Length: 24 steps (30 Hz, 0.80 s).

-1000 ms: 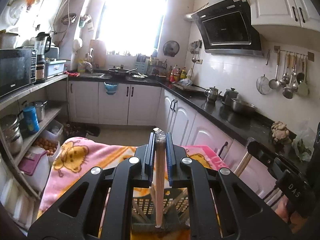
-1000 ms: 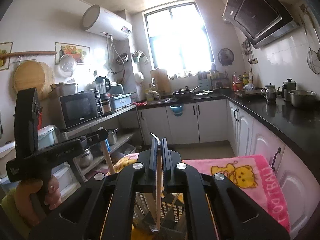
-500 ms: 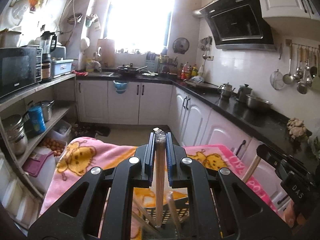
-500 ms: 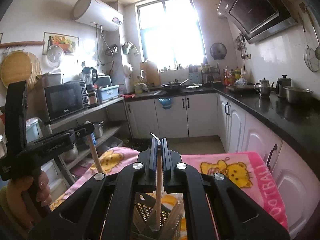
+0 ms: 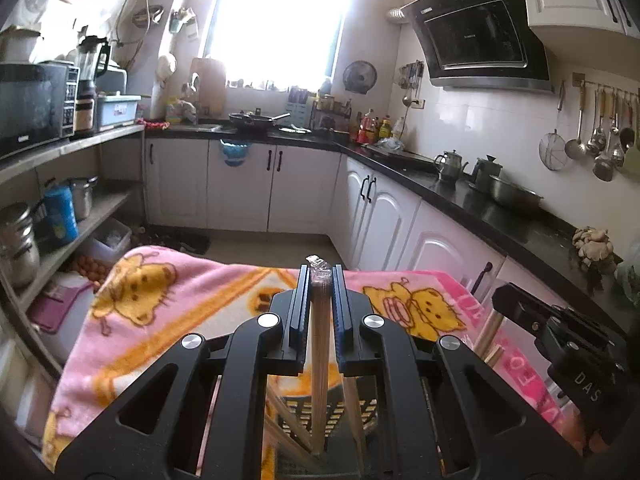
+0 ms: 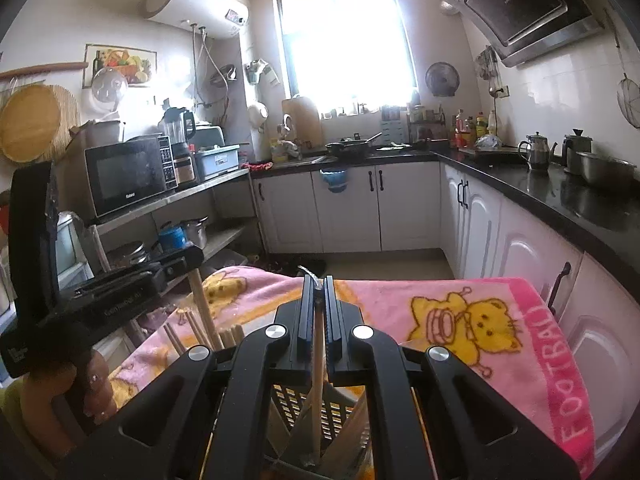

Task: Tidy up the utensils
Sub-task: 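Lower the chopstick into the caddy and open both tools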

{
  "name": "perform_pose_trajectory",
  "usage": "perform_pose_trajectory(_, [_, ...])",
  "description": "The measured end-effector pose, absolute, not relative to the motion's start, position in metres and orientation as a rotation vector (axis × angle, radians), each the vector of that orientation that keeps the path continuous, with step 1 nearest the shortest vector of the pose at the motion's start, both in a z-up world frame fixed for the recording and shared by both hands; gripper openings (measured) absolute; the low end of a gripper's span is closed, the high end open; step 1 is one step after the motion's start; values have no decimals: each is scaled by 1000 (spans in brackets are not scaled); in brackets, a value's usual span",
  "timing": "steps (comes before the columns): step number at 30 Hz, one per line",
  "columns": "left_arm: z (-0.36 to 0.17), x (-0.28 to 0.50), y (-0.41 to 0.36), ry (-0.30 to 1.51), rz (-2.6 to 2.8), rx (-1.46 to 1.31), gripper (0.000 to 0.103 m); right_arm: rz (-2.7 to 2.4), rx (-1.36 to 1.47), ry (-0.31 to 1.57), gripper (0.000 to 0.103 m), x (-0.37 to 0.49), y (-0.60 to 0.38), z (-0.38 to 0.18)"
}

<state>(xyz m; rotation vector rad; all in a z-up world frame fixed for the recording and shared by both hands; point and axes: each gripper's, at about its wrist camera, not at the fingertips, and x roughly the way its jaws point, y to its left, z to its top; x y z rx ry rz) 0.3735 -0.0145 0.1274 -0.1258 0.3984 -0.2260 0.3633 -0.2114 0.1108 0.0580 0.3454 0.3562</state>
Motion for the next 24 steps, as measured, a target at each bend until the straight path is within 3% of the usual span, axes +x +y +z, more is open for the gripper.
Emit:
perform_pose_trajectory(12, [105, 370, -16, 459, -238, -124, 7, 342, 65, 407, 6, 363, -211, 92])
perform_pose_trajectory(13, [104, 370, -16, 466, -237, -124, 9, 339, 66, 411, 7, 363, -212, 92])
perform_pose_trajectory(15, [102, 368, -14, 476, -234, -123, 17, 338, 73, 416, 21, 360, -214, 92])
perform_pose_trajectory(17, [102, 365, -13, 482, -237, -126, 28, 342, 73, 414, 23, 357, -216, 92])
perform_pose_trajectory(24, [107, 350, -4, 490, -241, -137, 39, 329, 58, 414, 28, 342, -223, 95])
